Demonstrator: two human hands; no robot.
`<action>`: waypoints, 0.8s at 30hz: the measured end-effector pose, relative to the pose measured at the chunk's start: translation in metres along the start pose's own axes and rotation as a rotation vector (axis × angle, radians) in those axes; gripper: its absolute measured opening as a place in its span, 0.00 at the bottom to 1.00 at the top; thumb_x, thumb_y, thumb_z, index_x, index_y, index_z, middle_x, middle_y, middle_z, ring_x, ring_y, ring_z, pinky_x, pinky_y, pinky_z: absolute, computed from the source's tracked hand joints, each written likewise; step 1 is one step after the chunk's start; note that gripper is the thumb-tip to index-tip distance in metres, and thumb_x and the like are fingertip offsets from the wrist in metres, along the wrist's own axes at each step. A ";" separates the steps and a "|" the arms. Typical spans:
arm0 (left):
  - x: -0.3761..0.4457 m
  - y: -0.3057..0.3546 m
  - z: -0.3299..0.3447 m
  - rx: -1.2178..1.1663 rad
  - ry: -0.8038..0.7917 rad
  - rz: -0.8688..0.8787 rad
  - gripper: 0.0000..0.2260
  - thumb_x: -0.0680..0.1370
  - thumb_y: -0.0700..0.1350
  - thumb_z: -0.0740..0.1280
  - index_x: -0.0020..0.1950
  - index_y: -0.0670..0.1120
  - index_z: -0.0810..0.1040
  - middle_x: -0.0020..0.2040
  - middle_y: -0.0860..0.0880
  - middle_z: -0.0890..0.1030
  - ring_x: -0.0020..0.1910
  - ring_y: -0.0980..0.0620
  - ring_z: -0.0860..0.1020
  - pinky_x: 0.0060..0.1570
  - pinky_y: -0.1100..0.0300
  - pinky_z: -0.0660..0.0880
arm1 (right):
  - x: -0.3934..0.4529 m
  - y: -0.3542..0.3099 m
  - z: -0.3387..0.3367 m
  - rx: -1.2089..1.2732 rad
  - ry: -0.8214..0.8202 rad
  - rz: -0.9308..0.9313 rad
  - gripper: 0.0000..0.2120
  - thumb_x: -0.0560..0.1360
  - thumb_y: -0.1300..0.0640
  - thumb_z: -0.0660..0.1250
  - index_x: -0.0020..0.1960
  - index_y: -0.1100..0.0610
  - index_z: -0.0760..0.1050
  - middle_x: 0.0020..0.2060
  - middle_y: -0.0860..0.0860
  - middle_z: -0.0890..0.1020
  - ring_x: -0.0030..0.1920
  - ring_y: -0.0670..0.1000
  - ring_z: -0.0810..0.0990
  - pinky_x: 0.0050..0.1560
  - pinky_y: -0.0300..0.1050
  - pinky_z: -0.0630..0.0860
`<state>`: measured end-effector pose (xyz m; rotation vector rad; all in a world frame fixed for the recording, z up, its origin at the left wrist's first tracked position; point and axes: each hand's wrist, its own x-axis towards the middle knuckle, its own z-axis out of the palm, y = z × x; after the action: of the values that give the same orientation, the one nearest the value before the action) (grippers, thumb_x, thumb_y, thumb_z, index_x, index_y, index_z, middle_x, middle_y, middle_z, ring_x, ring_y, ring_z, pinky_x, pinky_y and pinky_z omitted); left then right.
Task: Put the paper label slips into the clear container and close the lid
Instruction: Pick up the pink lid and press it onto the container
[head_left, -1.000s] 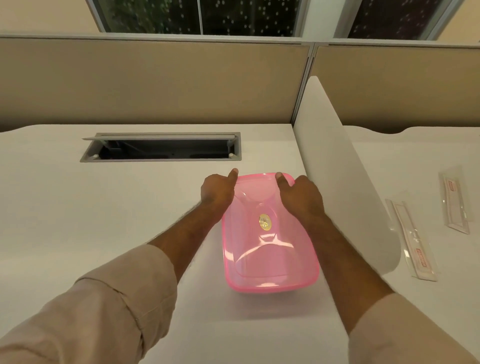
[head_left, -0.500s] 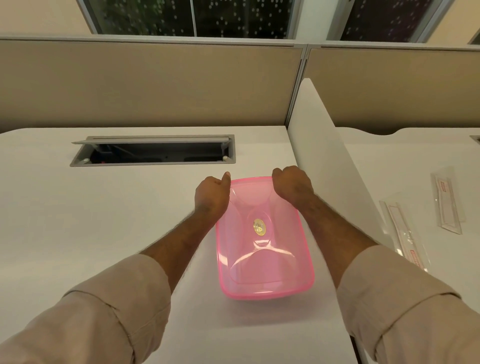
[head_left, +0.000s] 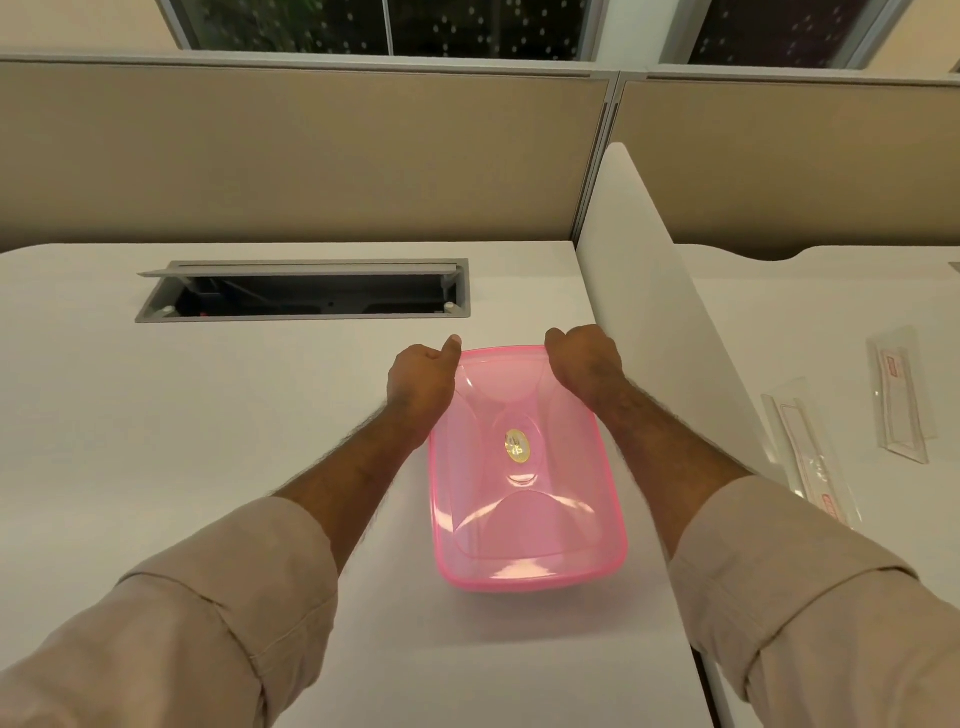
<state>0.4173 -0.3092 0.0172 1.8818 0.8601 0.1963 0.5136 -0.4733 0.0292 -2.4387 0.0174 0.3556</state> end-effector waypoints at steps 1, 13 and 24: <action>0.000 0.000 0.000 -0.006 -0.001 -0.006 0.20 0.80 0.57 0.62 0.34 0.45 0.72 0.31 0.49 0.74 0.32 0.52 0.72 0.31 0.61 0.66 | -0.006 -0.003 -0.003 0.002 -0.010 0.013 0.15 0.76 0.50 0.56 0.32 0.53 0.64 0.32 0.50 0.70 0.38 0.56 0.70 0.31 0.39 0.65; 0.000 -0.001 0.002 -0.066 -0.008 -0.063 0.20 0.79 0.58 0.63 0.35 0.45 0.75 0.33 0.48 0.76 0.33 0.52 0.73 0.34 0.61 0.68 | -0.005 0.000 0.005 0.149 -0.047 0.093 0.16 0.75 0.69 0.56 0.32 0.57 0.57 0.41 0.59 0.79 0.48 0.61 0.78 0.41 0.44 0.66; -0.006 0.003 0.001 0.002 0.054 -0.035 0.22 0.81 0.57 0.62 0.31 0.46 0.70 0.30 0.49 0.73 0.30 0.53 0.71 0.39 0.58 0.70 | -0.020 0.004 0.002 -0.003 0.182 0.044 0.25 0.77 0.41 0.57 0.50 0.63 0.78 0.52 0.59 0.82 0.50 0.61 0.79 0.47 0.46 0.71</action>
<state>0.4147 -0.3144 0.0212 1.8688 0.9294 0.2260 0.4931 -0.4771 0.0308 -2.4687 0.1506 0.1516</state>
